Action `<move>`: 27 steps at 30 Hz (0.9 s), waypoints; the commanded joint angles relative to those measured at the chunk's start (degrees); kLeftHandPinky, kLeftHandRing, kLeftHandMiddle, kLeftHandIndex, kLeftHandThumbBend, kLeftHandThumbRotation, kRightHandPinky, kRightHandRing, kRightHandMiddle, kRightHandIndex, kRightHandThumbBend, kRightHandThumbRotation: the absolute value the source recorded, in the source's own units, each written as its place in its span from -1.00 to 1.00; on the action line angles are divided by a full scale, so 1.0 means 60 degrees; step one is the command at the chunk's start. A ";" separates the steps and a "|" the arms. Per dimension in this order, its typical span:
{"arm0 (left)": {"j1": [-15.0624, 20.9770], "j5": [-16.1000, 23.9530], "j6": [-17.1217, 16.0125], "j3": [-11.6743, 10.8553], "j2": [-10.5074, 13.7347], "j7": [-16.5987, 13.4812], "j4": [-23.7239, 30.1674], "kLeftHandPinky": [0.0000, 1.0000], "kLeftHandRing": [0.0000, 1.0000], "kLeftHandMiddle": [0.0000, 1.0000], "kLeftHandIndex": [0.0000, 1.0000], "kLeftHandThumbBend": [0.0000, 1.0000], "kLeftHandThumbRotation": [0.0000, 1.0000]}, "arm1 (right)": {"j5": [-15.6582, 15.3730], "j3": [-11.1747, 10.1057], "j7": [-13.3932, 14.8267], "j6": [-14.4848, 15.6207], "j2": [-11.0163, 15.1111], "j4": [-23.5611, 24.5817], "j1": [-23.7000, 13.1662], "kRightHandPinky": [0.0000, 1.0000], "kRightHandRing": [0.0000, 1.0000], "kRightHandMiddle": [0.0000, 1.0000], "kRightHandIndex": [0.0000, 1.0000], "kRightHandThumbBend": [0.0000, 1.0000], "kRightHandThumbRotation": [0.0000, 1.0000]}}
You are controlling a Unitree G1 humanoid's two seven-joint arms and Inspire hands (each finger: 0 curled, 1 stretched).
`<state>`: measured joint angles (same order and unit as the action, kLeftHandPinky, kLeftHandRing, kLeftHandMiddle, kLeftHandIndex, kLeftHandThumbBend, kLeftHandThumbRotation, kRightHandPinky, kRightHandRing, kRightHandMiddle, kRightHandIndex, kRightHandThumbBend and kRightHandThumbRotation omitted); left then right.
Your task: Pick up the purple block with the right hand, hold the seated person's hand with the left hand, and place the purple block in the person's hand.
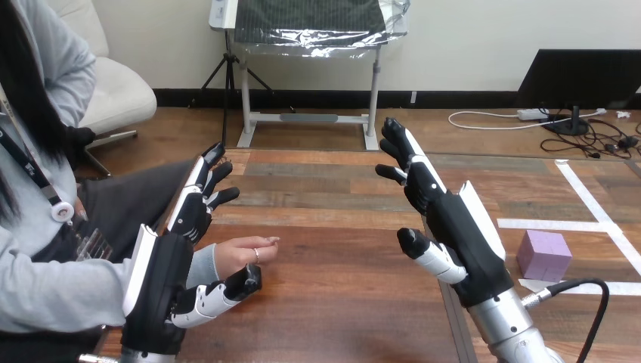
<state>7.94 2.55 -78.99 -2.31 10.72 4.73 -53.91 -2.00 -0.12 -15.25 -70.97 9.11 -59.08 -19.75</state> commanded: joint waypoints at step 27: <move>0.0745 -0.0345 -0.0018 -0.0038 0.0062 0.0305 0.0184 0.69 0.88 0.96 0.93 1.00 0.45 | 0.0072 -0.0104 -0.0005 -0.0024 0.0074 0.0041 -0.0836 0.81 0.97 1.00 1.00 1.00 0.77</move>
<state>8.22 1.63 -78.98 -2.30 10.72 6.19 -53.92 -1.23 -0.12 -16.34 -70.94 9.08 -59.08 -20.15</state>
